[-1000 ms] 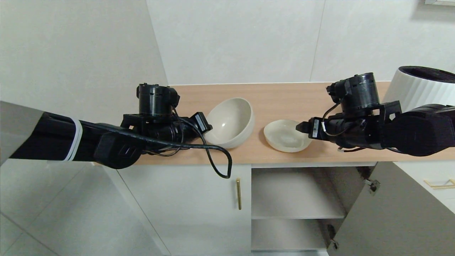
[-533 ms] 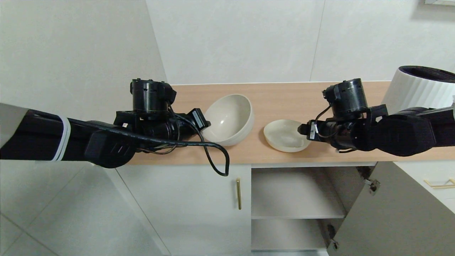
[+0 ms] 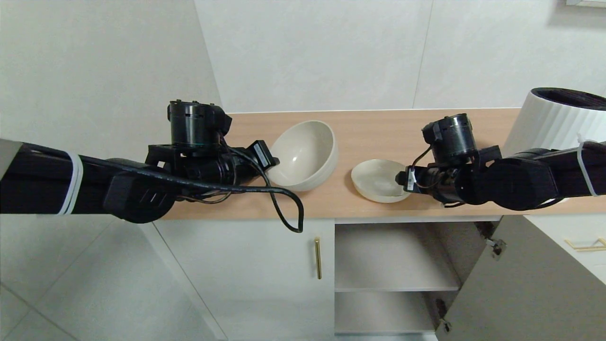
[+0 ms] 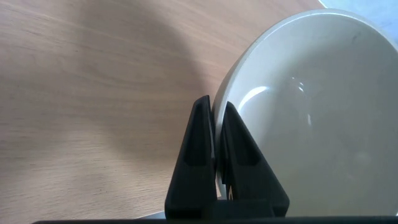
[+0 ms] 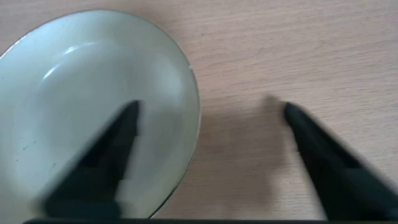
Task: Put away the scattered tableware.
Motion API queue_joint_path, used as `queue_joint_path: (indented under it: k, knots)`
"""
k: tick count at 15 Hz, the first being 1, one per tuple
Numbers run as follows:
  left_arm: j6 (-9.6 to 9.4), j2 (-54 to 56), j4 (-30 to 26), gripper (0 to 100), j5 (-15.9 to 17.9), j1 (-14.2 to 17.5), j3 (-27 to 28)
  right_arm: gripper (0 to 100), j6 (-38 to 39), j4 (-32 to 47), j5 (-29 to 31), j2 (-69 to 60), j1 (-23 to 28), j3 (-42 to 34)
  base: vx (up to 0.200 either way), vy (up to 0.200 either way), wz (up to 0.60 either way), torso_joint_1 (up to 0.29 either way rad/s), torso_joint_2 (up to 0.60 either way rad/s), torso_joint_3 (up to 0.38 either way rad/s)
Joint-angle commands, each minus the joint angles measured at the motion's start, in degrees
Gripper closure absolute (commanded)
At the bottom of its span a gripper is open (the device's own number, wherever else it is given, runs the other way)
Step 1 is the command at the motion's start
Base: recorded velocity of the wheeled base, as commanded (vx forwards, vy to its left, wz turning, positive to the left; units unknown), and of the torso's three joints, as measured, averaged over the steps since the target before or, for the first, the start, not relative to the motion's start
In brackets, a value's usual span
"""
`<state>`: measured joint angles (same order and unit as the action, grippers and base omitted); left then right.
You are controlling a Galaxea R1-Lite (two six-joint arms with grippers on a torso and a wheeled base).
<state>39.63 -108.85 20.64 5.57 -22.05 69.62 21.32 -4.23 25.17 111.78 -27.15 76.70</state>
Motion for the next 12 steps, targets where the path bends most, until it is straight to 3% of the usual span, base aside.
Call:
queue_joint_path:
  k: [1, 12]
  knots:
    - [0.01, 0.2, 0.0, 100, 0.0, 0.0, 0.0, 100, 0.0, 0.0, 0.0, 0.1, -0.1, -0.1, 0.0, 0.0, 0.0, 0.0, 0.0, 0.0]
    - [0.01, 3.7, -0.1, 100, 0.3, 0.4, -2.0, 100, 0.5, 0.3, -1.0, -4.1, -0.2, -1.0, 0.0, 0.0, 0.0, 0.0, 0.0, 0.0]
